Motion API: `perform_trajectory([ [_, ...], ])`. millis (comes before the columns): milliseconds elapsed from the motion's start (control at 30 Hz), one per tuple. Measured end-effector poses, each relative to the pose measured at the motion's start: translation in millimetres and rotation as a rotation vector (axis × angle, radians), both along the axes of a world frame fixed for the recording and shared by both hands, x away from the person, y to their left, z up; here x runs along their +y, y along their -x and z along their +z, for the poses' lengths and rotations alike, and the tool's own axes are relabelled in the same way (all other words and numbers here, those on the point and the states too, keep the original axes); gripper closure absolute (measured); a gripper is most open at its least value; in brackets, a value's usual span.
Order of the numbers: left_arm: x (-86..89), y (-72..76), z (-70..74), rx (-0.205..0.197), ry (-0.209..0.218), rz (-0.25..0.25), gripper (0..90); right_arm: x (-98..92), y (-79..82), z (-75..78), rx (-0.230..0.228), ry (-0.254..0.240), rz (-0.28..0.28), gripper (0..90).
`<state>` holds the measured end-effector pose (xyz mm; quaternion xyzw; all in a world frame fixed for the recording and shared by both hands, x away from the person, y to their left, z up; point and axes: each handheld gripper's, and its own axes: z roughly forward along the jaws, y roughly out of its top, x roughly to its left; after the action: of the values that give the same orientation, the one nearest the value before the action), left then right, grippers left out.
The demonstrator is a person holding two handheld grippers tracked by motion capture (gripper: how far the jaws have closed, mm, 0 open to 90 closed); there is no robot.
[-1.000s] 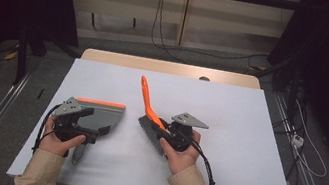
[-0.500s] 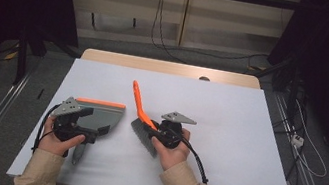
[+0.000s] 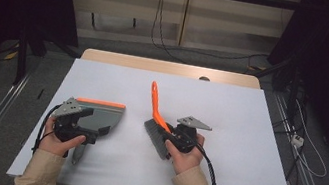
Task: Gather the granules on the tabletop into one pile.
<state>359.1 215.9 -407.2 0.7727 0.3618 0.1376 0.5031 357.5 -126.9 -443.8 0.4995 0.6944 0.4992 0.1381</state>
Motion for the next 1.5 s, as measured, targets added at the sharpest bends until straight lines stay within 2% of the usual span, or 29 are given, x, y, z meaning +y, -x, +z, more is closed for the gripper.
perform_trajectory([
  [167,-0.3,0.2,0.4,-0.004,-0.002,-0.001,6.1,-7.6,5.9,-1.0,0.007,-0.013,-0.036,70.7],
  [367,-0.3,0.5,0.7,-0.003,0.003,0.002,6.3,-10.7,10.0,0.1,0.002,-0.005,-0.045,70.7],
  [433,-0.4,0.1,0.5,-0.004,-0.001,0.000,6.3,-11.5,9.9,0.0,0.002,-0.015,-0.046,70.7],
  [700,-1.1,-1.0,-0.4,0.003,-0.003,-0.002,6.3,-4.3,4.6,5.0,-0.004,-0.091,-0.002,71.2],
  [900,-0.1,-1.1,-0.2,0.003,0.004,-0.002,6.3,-1.3,-5.1,21.3,-0.075,-0.103,0.060,71.3],
  [933,0.5,-1.3,-0.1,0.002,0.002,-0.003,6.3,-2.3,-8.0,25.0,-0.092,-0.080,0.065,71.2],
  [1000,1.1,-1.2,0.1,0.003,0.006,0.001,6.3,-5.7,-14.5,29.1,-0.128,-0.076,0.104,71.2],
  [1067,1.6,-1.4,0.1,0.002,0.006,0.001,6.3,-9.4,-20.0,32.2,-0.147,-0.042,0.120,71.2],
  [1267,2.5,-2.1,-0.5,0.007,0.007,0.005,6.2,-25.5,-40.7,35.8,-0.228,0.024,0.193,71.2],
  [1367,2.9,-2.4,-1.1,0.009,0.008,0.008,6.3,-32.3,-50.9,35.0,-0.259,0.056,0.244,71.3],
  [1500,3.5,-2.8,-2.1,0.013,0.004,0.011,6.2,-38.4,-64.4,29.3,-0.294,0.129,0.306,71.2],
])
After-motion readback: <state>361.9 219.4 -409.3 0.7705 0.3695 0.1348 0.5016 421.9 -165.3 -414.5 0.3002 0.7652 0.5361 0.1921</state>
